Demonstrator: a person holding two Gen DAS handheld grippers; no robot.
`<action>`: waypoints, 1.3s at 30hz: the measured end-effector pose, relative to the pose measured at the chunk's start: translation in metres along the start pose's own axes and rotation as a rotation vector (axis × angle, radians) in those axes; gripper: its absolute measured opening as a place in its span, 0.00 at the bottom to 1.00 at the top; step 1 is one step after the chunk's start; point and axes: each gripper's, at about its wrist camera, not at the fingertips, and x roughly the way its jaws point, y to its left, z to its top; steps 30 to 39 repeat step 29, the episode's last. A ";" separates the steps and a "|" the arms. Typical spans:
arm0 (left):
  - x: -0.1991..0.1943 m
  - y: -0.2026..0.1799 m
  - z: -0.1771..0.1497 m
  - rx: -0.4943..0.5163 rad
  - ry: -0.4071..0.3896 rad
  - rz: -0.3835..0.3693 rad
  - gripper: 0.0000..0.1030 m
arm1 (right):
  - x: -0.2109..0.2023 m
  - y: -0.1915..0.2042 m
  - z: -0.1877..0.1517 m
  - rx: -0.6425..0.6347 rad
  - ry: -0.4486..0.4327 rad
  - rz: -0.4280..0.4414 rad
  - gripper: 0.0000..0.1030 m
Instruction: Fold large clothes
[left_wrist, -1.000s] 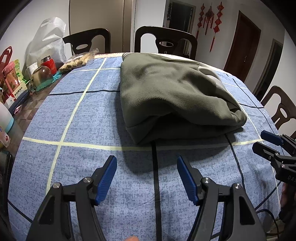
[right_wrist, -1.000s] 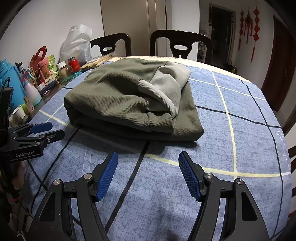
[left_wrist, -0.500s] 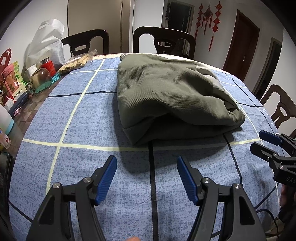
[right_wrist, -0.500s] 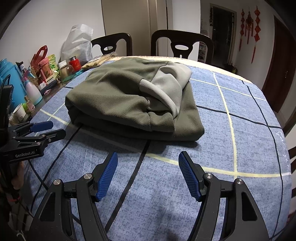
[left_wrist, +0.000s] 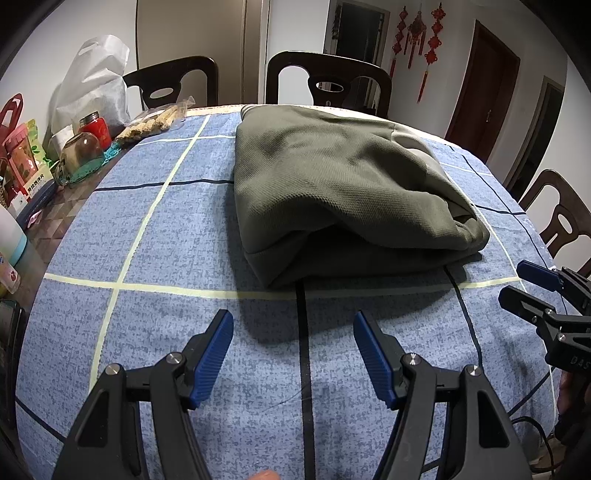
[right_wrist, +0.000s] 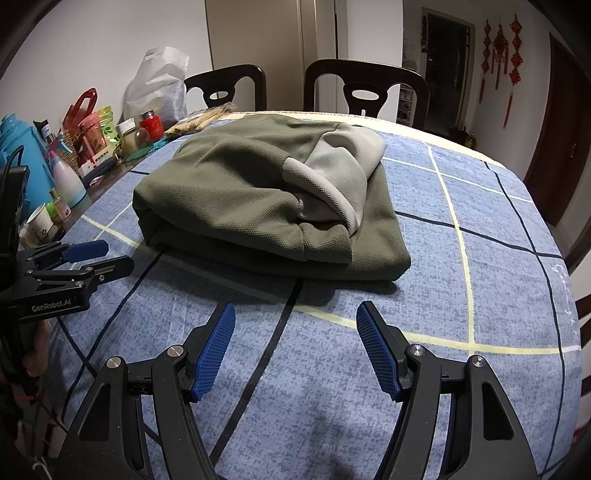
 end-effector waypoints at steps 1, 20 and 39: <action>0.000 0.000 0.000 -0.001 0.000 0.000 0.67 | 0.000 0.000 0.000 -0.001 -0.001 0.000 0.67; -0.003 -0.006 0.000 0.015 -0.008 0.000 0.67 | -0.001 -0.001 0.001 -0.001 -0.001 -0.003 0.67; -0.005 -0.008 0.001 0.015 -0.030 -0.006 0.67 | -0.004 -0.005 0.000 0.008 -0.004 -0.002 0.67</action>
